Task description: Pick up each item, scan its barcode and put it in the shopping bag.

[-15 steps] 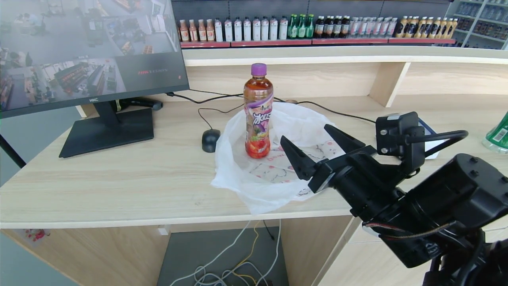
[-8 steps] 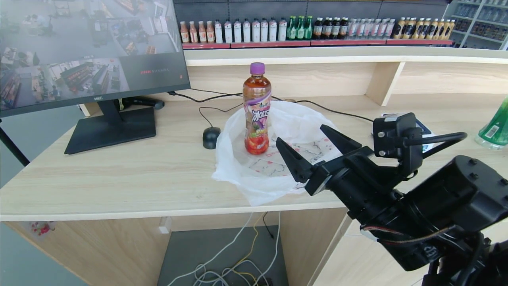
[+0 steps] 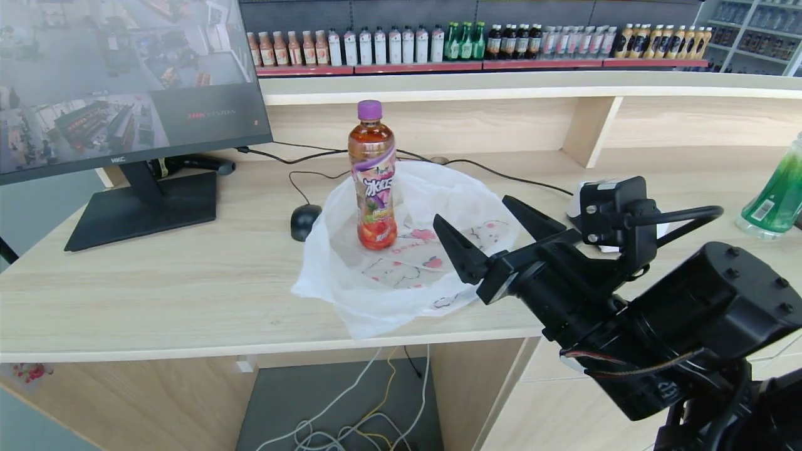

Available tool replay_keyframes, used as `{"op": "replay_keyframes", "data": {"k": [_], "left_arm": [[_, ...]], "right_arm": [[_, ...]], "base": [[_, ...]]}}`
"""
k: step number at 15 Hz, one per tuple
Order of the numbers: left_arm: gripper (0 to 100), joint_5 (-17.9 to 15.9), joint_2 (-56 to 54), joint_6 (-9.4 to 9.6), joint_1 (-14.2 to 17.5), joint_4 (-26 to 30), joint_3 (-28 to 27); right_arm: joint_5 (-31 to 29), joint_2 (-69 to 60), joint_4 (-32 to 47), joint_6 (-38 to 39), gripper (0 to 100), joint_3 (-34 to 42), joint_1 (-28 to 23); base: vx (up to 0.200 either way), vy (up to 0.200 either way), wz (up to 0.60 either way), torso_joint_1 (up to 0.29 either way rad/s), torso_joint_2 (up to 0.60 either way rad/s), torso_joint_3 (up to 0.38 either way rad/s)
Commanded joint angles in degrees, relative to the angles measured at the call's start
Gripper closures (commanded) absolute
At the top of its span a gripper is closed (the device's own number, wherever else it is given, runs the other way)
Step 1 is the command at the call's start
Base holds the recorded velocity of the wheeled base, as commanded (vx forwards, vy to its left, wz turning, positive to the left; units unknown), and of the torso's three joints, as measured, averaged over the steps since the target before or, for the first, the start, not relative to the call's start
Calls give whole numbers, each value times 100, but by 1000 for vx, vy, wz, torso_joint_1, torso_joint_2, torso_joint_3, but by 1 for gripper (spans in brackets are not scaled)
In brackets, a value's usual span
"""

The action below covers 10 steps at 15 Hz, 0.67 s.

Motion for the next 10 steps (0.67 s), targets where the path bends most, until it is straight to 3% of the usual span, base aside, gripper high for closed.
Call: {"op": "replay_keyframes", "data": {"k": [1,10], "left_arm": [[0,2,-1,-4,-4,0,0],[0,2,-1,-13,-4,0,0]], "right_arm": [[-5,59,8,-2,0,-13,-13],[-14,59,8,7,0,5,-93]], "base": [[0,-200,0,-2,2,2],[0,-200,0,0,3,3]]}}
